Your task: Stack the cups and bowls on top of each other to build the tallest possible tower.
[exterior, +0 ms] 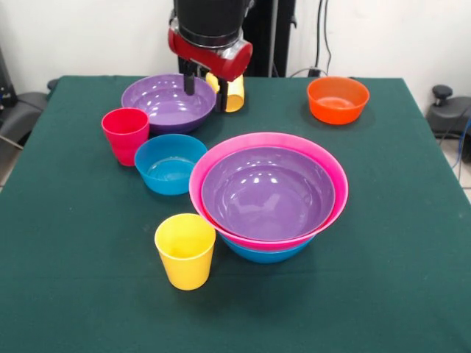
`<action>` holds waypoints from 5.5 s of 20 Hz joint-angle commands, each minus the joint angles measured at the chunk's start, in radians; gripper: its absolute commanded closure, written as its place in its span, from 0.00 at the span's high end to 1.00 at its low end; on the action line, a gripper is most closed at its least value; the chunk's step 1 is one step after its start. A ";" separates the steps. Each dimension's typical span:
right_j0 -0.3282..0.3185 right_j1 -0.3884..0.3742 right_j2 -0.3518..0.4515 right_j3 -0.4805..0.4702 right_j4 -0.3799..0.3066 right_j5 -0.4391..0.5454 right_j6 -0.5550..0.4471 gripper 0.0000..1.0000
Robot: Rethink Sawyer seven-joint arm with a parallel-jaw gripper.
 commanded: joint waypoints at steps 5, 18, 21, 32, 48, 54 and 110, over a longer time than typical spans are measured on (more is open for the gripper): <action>-0.030 -0.015 0.166 0.131 -0.075 -0.068 -0.062 1.00; -0.092 0.033 0.200 0.180 -0.131 -0.200 -0.050 1.00; -0.104 0.043 0.205 0.185 -0.148 -0.225 -0.043 1.00; -0.132 0.083 0.230 0.187 -0.189 -0.276 -0.016 1.00; -0.145 0.151 0.250 0.177 -0.218 -0.333 0.005 1.00; -0.152 0.213 0.244 0.136 -0.251 -0.369 -0.005 1.00; -0.289 -0.077 0.256 0.449 -0.349 -0.324 -0.025 1.00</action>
